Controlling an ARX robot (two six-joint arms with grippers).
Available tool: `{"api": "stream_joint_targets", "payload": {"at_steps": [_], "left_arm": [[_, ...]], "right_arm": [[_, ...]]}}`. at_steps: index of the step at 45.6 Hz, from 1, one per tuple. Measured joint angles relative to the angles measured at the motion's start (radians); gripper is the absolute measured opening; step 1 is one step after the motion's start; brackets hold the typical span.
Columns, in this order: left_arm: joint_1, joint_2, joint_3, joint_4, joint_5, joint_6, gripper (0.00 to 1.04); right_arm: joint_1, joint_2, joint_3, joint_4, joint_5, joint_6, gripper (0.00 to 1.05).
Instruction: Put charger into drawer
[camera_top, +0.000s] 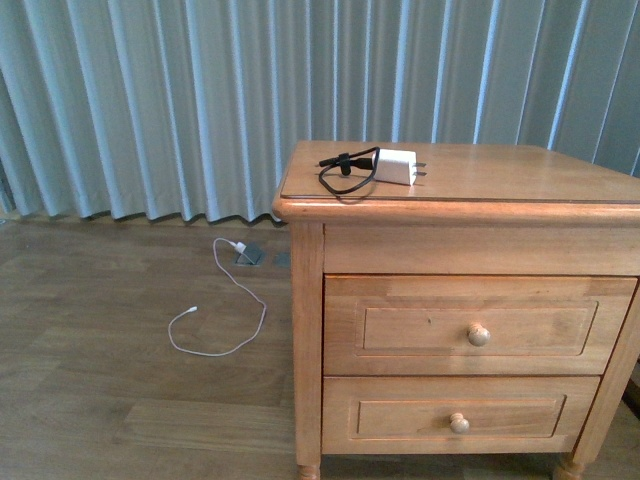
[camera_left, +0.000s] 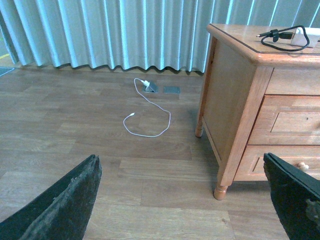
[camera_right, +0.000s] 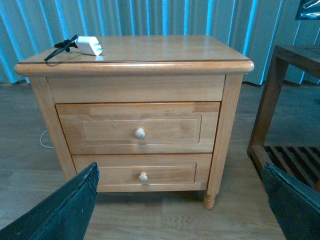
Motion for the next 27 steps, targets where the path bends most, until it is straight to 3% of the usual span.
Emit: {"api": "stream_joint_targets", "payload": {"at_steps": [11,18,27], "left_arm": [[0.000,0.000,0.000,0.000,0.000,0.000,0.99],[0.000,0.000,0.000,0.000,0.000,0.000,0.99],[0.000,0.000,0.000,0.000,0.000,0.000,0.99]], "right_arm": [[0.000,0.000,0.000,0.000,0.000,-0.001,0.96],[-0.018,0.002,0.000,0.001,-0.052,-0.203,0.96],[0.004,0.100,0.012,0.020,-0.036,-0.236,0.96]]}}
